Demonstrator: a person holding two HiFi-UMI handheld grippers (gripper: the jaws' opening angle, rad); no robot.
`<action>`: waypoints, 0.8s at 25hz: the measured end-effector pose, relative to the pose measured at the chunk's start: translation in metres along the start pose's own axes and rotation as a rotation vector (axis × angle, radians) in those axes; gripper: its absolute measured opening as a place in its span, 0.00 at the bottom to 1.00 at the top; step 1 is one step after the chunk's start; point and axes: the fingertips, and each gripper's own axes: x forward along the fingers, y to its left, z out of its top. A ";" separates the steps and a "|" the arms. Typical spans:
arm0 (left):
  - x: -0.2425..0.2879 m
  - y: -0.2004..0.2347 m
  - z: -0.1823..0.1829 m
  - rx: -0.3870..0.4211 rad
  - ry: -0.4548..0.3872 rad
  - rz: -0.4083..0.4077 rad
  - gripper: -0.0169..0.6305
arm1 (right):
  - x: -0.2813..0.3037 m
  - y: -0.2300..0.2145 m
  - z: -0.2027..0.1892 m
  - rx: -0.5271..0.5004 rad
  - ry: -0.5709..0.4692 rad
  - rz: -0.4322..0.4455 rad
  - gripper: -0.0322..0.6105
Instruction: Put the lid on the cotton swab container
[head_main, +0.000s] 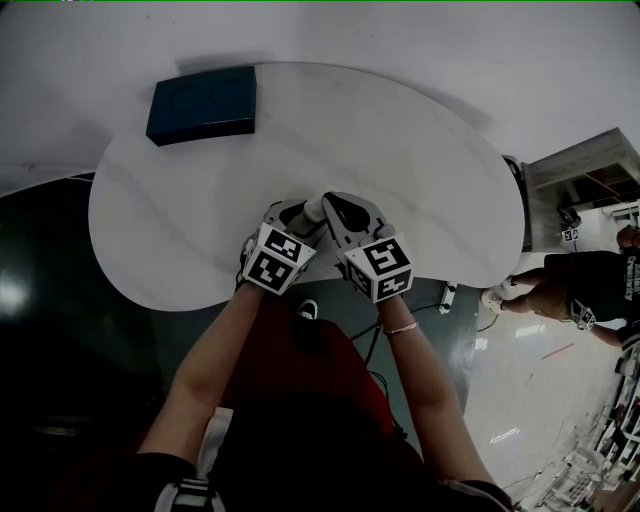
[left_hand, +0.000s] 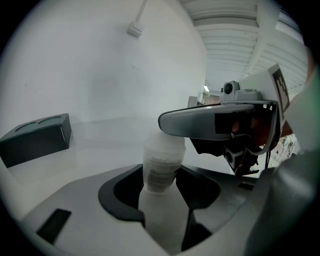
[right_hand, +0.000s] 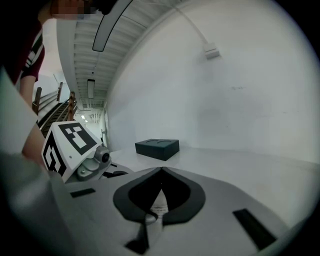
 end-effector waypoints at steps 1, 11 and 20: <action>0.000 0.000 0.000 -0.001 -0.001 0.000 0.37 | 0.000 0.000 -0.001 0.001 -0.001 -0.001 0.07; 0.000 0.000 0.000 0.001 -0.007 0.003 0.37 | -0.009 -0.009 0.008 0.172 -0.097 -0.031 0.08; -0.002 -0.001 -0.002 -0.015 -0.023 0.020 0.37 | -0.044 -0.010 0.015 0.206 -0.138 -0.103 0.08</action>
